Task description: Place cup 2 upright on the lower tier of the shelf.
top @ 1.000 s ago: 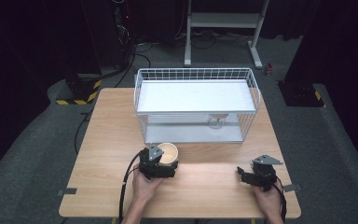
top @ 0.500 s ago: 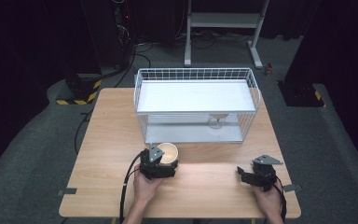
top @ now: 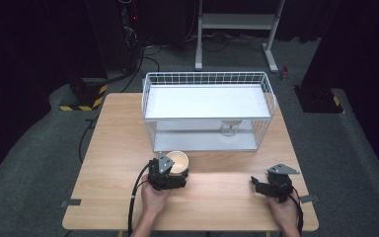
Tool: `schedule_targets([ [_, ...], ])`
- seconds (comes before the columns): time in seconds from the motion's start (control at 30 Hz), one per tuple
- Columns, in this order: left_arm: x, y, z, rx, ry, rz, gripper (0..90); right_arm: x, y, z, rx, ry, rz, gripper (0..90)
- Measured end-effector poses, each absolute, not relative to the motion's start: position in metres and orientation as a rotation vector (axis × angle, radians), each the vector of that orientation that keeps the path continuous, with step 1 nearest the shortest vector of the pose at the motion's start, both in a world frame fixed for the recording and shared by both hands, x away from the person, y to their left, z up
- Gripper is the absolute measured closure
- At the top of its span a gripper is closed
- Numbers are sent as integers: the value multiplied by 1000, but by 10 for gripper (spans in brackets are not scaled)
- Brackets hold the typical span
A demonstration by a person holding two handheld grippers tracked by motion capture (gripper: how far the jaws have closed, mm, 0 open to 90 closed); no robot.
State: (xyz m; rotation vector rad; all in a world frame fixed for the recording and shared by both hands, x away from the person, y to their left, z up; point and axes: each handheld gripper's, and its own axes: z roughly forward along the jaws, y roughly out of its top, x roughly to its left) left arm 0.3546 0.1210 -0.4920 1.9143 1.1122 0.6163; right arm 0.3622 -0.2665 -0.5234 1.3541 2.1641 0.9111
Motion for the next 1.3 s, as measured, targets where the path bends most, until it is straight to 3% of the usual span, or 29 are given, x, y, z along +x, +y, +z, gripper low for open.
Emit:
schedule_targets([
  [1.3, 365, 115, -483, 1921, 1109, 593, 98, 362, -267, -523, 1351, 2165, 911, 256],
])
